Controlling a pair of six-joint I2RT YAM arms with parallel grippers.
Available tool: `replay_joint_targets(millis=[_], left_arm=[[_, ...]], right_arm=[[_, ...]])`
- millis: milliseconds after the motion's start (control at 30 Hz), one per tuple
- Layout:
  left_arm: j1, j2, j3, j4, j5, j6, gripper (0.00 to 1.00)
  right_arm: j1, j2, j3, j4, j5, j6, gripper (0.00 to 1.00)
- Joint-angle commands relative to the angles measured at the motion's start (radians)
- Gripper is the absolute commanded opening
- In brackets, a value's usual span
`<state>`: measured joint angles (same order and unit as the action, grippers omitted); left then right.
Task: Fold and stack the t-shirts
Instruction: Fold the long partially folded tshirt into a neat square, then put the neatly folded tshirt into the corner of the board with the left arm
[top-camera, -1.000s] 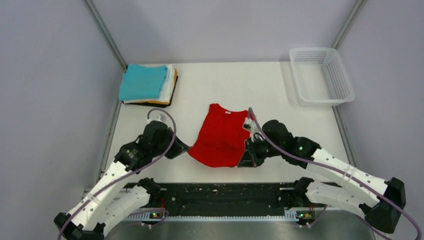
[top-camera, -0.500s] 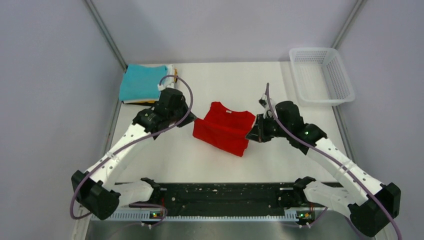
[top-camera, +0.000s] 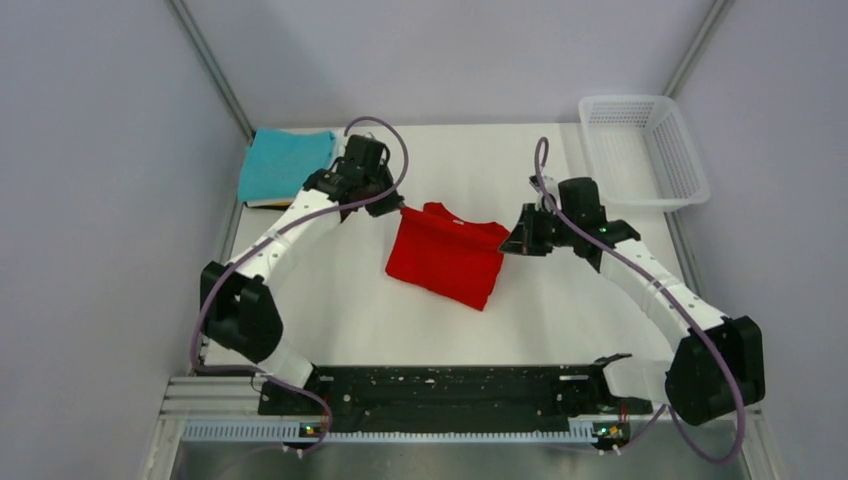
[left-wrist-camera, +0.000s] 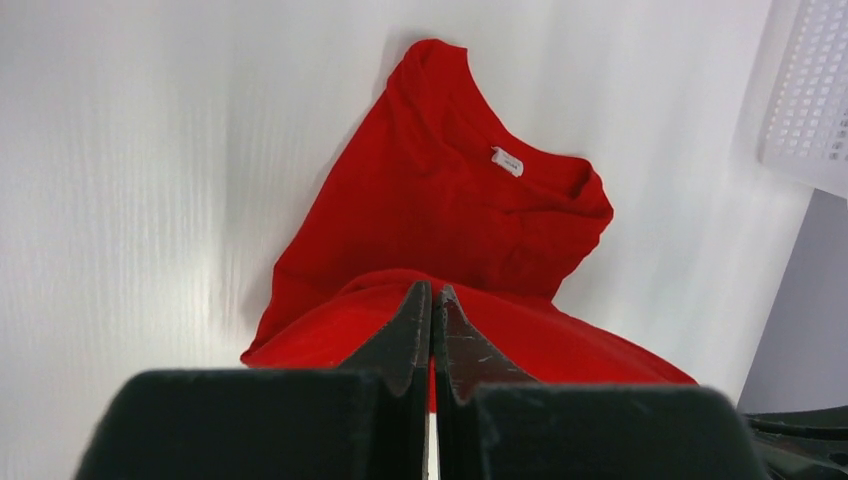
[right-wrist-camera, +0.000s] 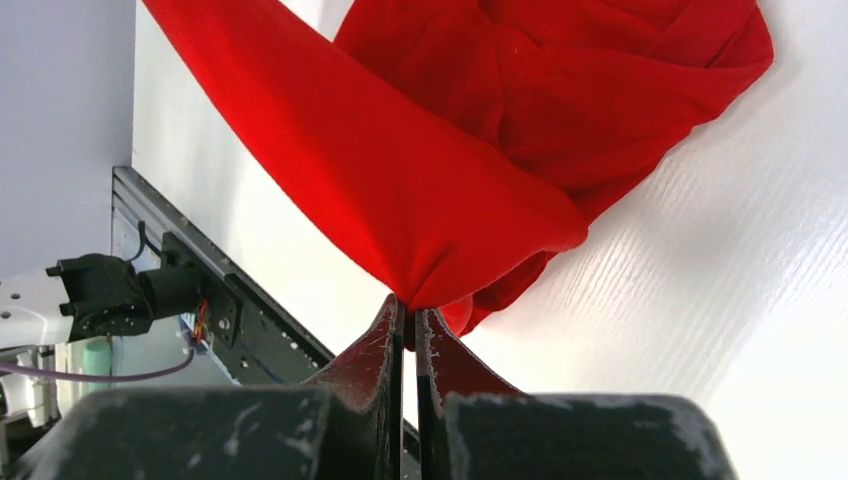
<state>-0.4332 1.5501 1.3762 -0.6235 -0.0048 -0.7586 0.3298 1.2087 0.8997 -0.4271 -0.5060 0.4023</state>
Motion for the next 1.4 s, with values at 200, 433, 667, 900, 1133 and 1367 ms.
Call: replay_joint_targets(millis=[200, 433, 667, 900, 1133, 1367], left_arm=[[0.042, 0.199, 0.165, 0.099, 0.048, 0.049, 0.00], [0.050, 0.394, 0.317, 0.067, 0.067, 0.061, 0.00], [0.061, 0.551, 0.427, 0.053, 0.062, 0.056, 0.00], [0.067, 0.613, 0.511, 0.050, 0.062, 0.086, 0.87], [0.063, 0.457, 0.405, -0.001, 0.090, 0.159, 0.99], [0.066, 0.347, 0.147, 0.066, 0.206, 0.393, 0.99]], right_arm=[[-0.076, 0.141, 0.063, 0.135, -0.071, 0.010, 0.00], [-0.127, 0.278, 0.092, 0.187, -0.021, 0.021, 0.00], [-0.144, 0.459, 0.162, 0.263, 0.068, 0.033, 0.02], [-0.147, 0.576, 0.294, 0.219, 0.139, 0.020, 0.68], [-0.148, 0.444, 0.244, 0.146, 0.200, -0.004, 0.91], [-0.147, 0.197, 0.056, 0.133, 0.169, -0.022, 0.99]])
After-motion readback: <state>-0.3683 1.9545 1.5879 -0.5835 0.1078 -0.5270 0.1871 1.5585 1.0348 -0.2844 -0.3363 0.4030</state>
